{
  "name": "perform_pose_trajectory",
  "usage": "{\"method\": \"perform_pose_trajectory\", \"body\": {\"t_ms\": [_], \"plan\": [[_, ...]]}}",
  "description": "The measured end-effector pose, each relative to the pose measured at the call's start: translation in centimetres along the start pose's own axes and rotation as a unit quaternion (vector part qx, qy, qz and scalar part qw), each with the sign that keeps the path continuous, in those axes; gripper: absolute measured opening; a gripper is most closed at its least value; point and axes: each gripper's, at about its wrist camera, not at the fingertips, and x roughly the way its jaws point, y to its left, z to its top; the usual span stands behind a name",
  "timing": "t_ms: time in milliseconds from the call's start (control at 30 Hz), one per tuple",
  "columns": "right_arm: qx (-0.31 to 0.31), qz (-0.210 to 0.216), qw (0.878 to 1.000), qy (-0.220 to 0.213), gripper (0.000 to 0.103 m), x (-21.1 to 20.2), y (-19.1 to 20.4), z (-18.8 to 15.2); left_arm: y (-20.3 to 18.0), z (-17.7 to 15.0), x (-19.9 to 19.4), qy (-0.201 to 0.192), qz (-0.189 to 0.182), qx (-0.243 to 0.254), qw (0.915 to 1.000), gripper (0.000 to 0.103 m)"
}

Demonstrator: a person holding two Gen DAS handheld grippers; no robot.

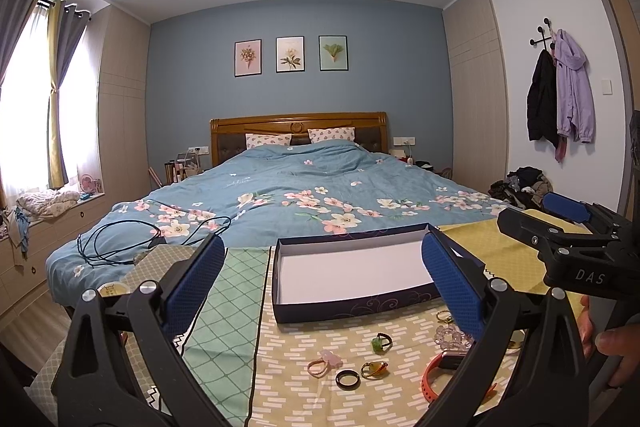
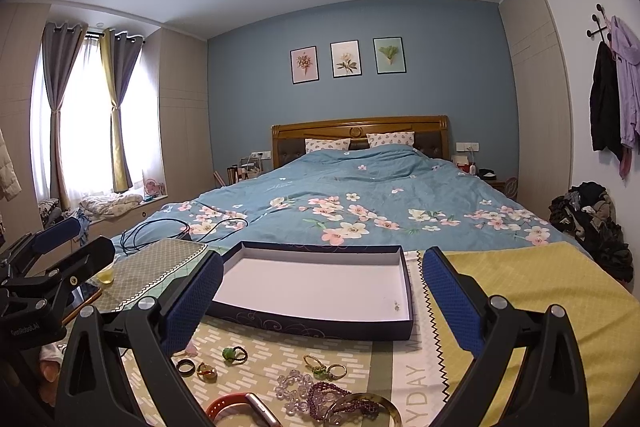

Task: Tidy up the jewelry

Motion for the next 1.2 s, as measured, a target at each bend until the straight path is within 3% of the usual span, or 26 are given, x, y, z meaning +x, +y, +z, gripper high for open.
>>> {"method": "perform_pose_trajectory", "body": {"t_ms": [900,1100,1200], "plan": [[0.007,0.003,1.000,0.010,0.096,0.2,-0.4,-0.1,0.0,0.1,0.4,0.017,-0.011,-0.001,0.9998,0.097],[0.009,0.004,1.000,0.021,0.096,0.3,-0.8,-0.2,-0.3,-0.1,1.5,0.036,-0.027,0.005,0.9990,0.097],[0.016,0.002,0.999,0.043,0.096,0.7,-1.8,-0.5,-0.6,-0.5,2.8,0.065,-0.048,0.006,0.9967,0.097]]}}
